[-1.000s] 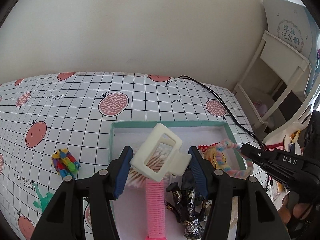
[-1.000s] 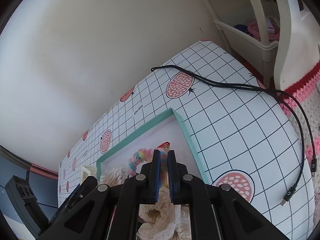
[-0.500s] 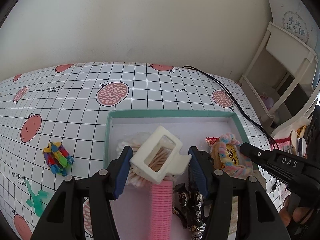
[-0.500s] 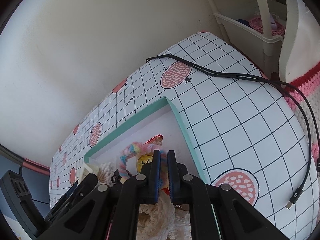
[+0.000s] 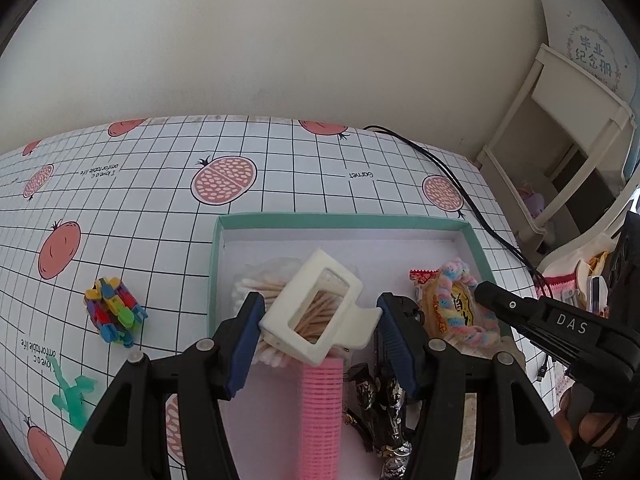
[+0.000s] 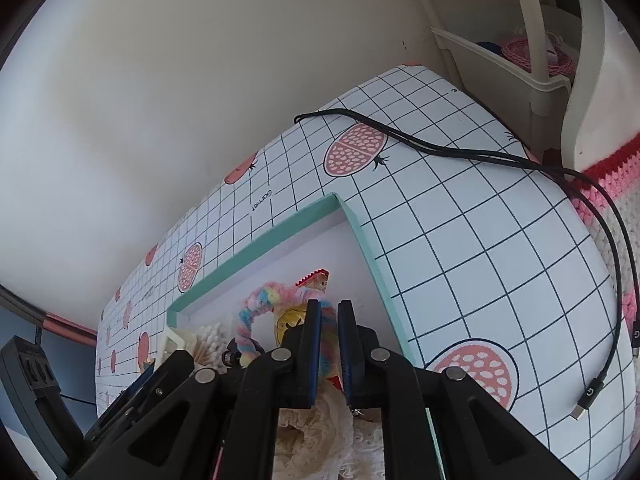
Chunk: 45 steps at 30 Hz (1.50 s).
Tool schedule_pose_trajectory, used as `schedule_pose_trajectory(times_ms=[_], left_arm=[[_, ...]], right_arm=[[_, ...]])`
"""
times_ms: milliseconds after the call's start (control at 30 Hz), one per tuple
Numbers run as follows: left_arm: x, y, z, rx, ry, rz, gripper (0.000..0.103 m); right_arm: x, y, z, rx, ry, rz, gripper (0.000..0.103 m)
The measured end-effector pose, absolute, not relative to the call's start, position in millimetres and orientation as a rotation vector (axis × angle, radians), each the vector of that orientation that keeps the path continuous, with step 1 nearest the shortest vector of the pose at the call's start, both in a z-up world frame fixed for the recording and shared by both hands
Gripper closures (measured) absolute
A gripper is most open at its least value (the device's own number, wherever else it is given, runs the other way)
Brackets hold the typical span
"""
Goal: Organize objects
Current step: 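Carry the hair clip with the left tool while the right tool carries the hair tie over the tray, then open both tools to drop the white hair clip and rainbow hair tie in the tray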
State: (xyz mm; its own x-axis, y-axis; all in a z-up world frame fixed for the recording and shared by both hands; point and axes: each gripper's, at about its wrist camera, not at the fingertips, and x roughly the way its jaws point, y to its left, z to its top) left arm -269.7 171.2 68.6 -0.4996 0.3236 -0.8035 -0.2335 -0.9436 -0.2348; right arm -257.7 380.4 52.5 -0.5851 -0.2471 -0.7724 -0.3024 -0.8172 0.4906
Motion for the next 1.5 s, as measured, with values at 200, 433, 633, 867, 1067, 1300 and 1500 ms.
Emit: schedule_pose_trajectory(times_ms=[200,433,633,867,1067,1300,1500], left_arm=[[-270,169,72,-1.366,-0.143,2.463,0.041],[-271,163,77,-1.369,-0.161,2.462,0.04],[-271,159,88,-1.349,-0.169,2.469,0.04],[-272,152,92,-1.362,-0.156,2.507,0.04],[-276,135,92,-1.416,-0.154,2.577,0.036],[-278,119,92,-1.45,-0.153,2.617,0.035],[-279,111,94,-1.431,-0.143,2.662,0.018]], right_arm=[[-258,378,57,-1.431,0.918,2.602,0.079],[-257,376,65,-1.426,0.896,2.629,0.079],[-257,366,82,-1.419,0.778,2.684,0.079],[-259,349,86,-1.464,0.625,2.693,0.075],[-261,334,90,-1.478,0.474,2.713,0.049],[-262,321,93,-1.484,0.393,2.739,0.026],[-264,316,93,-1.491,0.361,2.745,0.01]])
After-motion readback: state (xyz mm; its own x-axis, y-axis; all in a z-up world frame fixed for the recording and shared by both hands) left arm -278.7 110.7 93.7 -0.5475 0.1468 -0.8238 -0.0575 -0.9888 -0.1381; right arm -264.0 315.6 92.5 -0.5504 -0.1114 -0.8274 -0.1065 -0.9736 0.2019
